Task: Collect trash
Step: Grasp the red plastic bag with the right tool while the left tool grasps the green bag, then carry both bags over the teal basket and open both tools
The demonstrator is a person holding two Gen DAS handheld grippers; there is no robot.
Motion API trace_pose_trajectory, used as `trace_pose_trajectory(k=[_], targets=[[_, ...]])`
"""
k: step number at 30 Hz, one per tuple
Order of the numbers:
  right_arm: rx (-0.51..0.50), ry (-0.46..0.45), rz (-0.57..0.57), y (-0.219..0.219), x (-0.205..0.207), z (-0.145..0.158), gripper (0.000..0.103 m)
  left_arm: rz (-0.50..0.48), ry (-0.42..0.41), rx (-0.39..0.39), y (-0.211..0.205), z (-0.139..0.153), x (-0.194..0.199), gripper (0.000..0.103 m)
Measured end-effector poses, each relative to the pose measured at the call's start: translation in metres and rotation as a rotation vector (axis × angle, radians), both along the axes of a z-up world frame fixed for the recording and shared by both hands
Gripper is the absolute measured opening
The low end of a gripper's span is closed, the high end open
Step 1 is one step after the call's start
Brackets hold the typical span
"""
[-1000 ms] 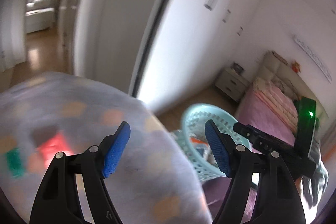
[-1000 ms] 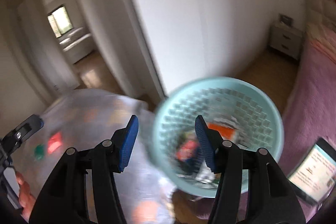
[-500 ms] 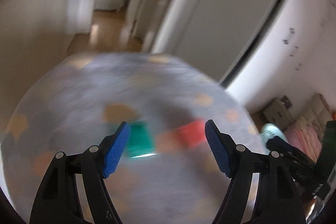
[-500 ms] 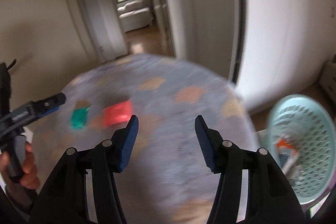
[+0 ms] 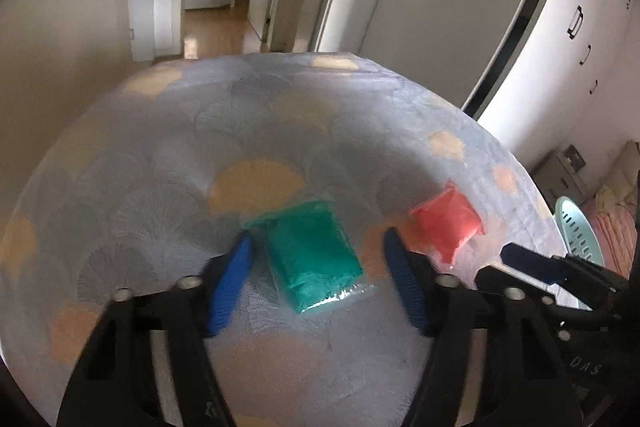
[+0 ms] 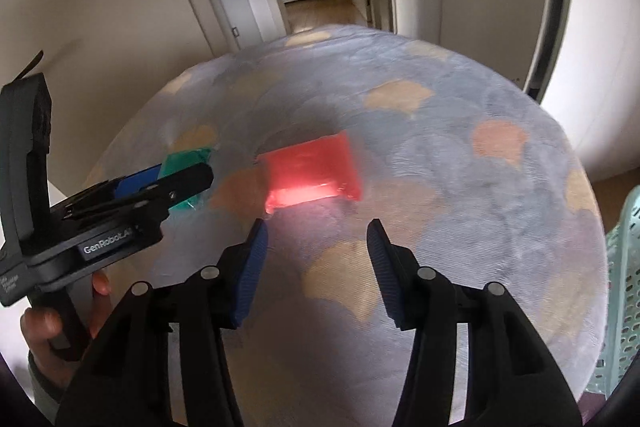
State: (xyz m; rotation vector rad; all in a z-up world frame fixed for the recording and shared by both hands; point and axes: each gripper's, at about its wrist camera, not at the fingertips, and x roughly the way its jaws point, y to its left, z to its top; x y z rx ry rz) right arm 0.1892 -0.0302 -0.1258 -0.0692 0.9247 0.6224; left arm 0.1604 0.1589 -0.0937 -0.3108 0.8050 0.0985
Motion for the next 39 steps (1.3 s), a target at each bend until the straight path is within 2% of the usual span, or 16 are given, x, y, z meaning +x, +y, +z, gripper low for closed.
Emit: trace_pose_trajectory(k=[1,6,10,17,22,27,28,30,32,39], targets=[[0.000,0.006,0.003,0.003,0.002,-0.002,0.048,0.006,-0.005,-0.016,0.004,-0.001,-0.002,0.039],[0.011,0.046,0.008,0.008,0.010,-0.007,0.048,0.074,-0.084,-0.070,0.022,0.002,-0.019,0.039],[-0.016,0.040,0.026,0.019,0.020,-0.004,0.048,0.090,-0.088,-0.113,0.028,-0.001,-0.019,0.039],[0.010,0.030,0.014,0.035,0.034,-0.003,0.048,0.089,-0.092,-0.138,0.029,-0.002,-0.018,0.039],[0.022,0.012,0.025,0.041,0.033,-0.003,0.064,0.090,-0.093,-0.120,0.026,-0.002,-0.018,0.039],[0.008,-0.001,-0.005,0.048,0.041,-0.003,0.063,0.092,-0.099,-0.145,0.028,-0.003,-0.017,0.039],[-0.003,-0.012,-0.014,0.050,0.042,-0.004,0.054,0.079,-0.099,-0.146,0.027,-0.004,-0.016,0.039],[-0.046,-0.042,-0.043,0.051,0.041,-0.005,0.044,0.071,-0.103,-0.120,0.023,-0.003,-0.016,0.039],[-0.045,-0.048,-0.048,0.051,0.040,-0.005,0.038,0.056,-0.109,-0.077,0.015,-0.001,-0.017,0.039],[0.000,-0.055,-0.084,0.019,0.024,0.002,0.037,0.022,-0.147,0.067,-0.008,0.009,-0.022,0.039]])
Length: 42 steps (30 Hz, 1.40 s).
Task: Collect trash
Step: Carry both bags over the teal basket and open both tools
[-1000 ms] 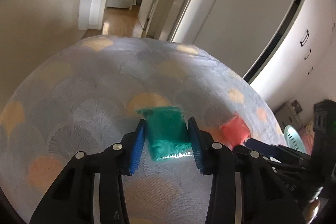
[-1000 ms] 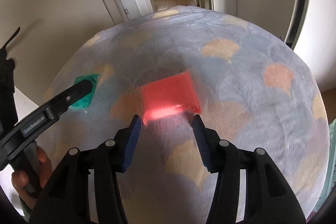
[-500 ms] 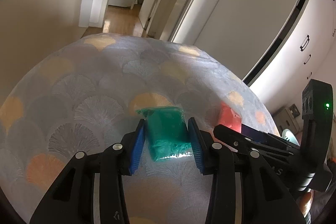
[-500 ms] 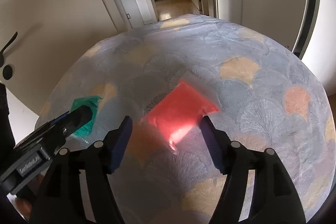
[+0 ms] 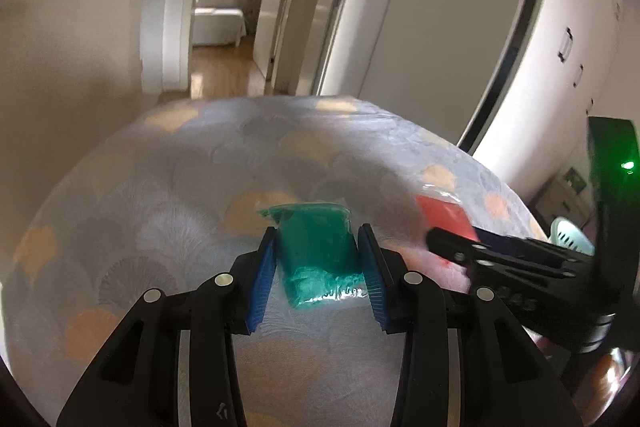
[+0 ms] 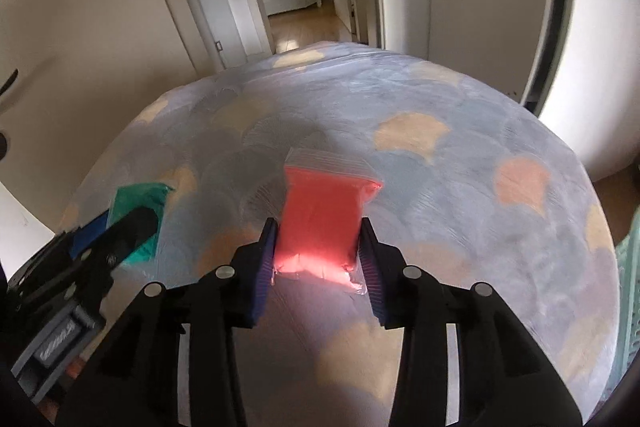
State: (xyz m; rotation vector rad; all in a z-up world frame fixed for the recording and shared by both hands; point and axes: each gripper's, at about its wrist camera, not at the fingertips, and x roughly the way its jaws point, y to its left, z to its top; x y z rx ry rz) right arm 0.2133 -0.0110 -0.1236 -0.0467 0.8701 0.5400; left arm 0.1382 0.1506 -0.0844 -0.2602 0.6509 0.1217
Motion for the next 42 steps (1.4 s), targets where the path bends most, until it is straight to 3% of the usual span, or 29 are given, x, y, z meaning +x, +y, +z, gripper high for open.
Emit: trace_pose_trajectory(k=[4,17,23,34,42], targets=[[0.052,-0.019,-0.033,-0.036,-0.012,0.011,0.037,-0.048,-0.008,0.057,-0.020,0.006,-0.001,0.039],[0.138,-0.183,-0.223,-0.176,-0.057,0.068,0.037,-0.308,-0.137,0.085,-0.141,0.066,0.005,0.039],[0.144,-0.219,-0.337,-0.236,-0.066,0.081,0.037,-0.445,-0.159,0.071,-0.205,0.077,0.016,0.039],[0.084,-0.155,-0.634,-0.353,-0.066,0.062,0.037,-0.664,-0.066,0.044,-0.313,0.052,0.052,0.039],[0.062,-0.069,-0.755,-0.389,-0.060,0.042,0.037,-0.745,0.049,-0.021,-0.361,0.019,0.095,0.039]])
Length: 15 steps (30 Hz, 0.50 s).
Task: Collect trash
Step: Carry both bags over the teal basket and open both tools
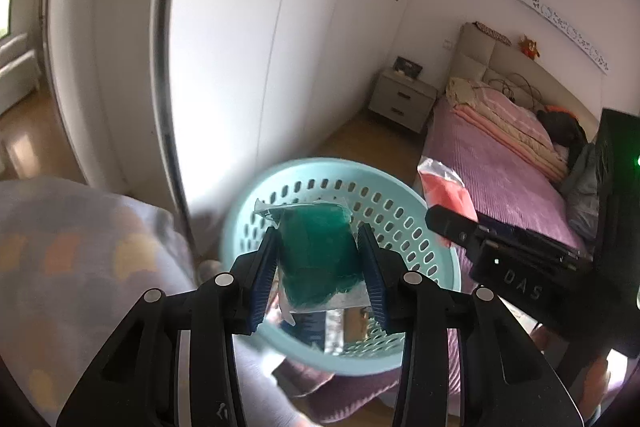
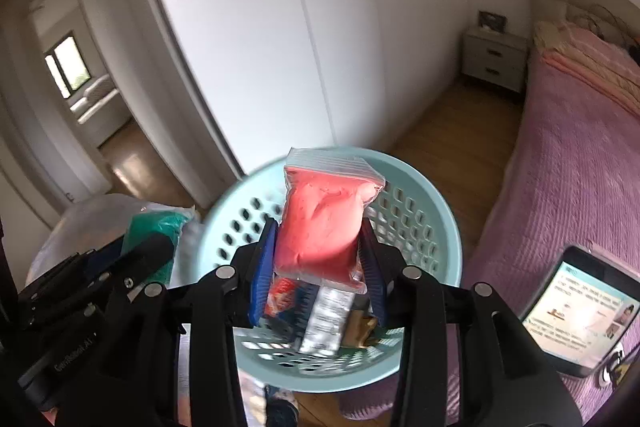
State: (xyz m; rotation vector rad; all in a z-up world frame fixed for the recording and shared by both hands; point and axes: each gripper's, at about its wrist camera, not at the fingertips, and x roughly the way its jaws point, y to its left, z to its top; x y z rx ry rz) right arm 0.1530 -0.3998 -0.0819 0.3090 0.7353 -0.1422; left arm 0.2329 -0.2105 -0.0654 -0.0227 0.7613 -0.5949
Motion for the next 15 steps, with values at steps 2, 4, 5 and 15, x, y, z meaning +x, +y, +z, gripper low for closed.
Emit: trace_pose_trajectory(k=[2,4,5,15], targets=[[0.022,0.016,-0.012,-0.008,0.002,-0.007,0.037,-0.004,0.012,-0.002,-0.010,-0.005,0.007,0.040],[0.038,0.029,-0.021,-0.015,0.003,-0.012,0.038,-0.013,0.024,-0.001,-0.019,-0.012,0.013,0.040],[0.044,0.034,-0.027,-0.018,0.004,-0.015,0.038,-0.016,0.026,0.003,-0.022,-0.014,0.015,0.043],[0.084,0.042,-0.057,-0.034,0.012,-0.022,0.057,0.004,0.039,-0.036,-0.005,-0.018,0.016,0.077]])
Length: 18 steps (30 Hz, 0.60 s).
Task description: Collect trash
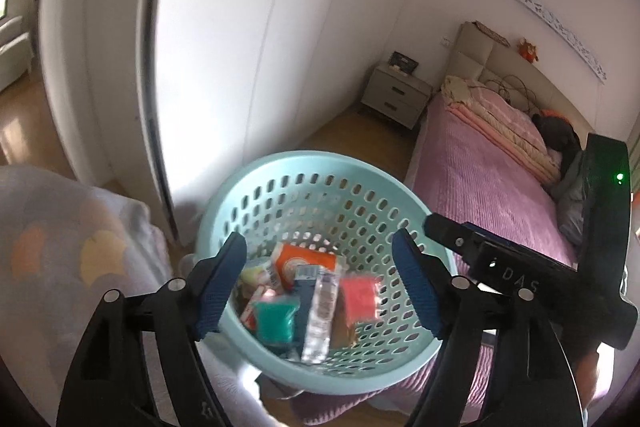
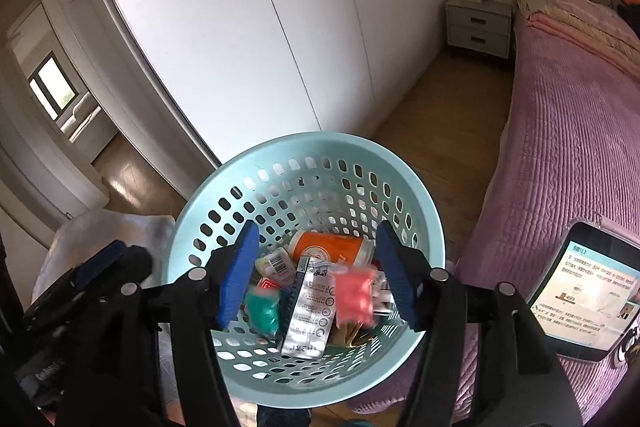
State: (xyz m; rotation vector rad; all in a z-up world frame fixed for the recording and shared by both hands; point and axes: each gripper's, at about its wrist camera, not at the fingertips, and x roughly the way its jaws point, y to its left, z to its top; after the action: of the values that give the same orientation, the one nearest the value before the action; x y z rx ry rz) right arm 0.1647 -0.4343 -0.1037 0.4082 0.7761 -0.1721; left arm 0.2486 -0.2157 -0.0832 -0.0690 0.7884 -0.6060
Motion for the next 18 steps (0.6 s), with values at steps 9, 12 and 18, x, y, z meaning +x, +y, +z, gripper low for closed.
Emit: trace_pose_trajectory(k=[9,12,18], targets=[[-0.021,-0.038,0.060,0.024,-0.009,0.016,0.057,0.124,-0.080,-0.023,0.050,0.031,-0.024,0.079],[-0.058,-0.067,0.088,0.041,-0.015,0.025,0.057,0.175,-0.119,-0.009,0.073,0.043,-0.041,0.082],[-0.185,-0.192,0.156,0.091,-0.040,0.044,0.063,0.352,-0.222,0.075,0.126,0.045,-0.083,0.084]])
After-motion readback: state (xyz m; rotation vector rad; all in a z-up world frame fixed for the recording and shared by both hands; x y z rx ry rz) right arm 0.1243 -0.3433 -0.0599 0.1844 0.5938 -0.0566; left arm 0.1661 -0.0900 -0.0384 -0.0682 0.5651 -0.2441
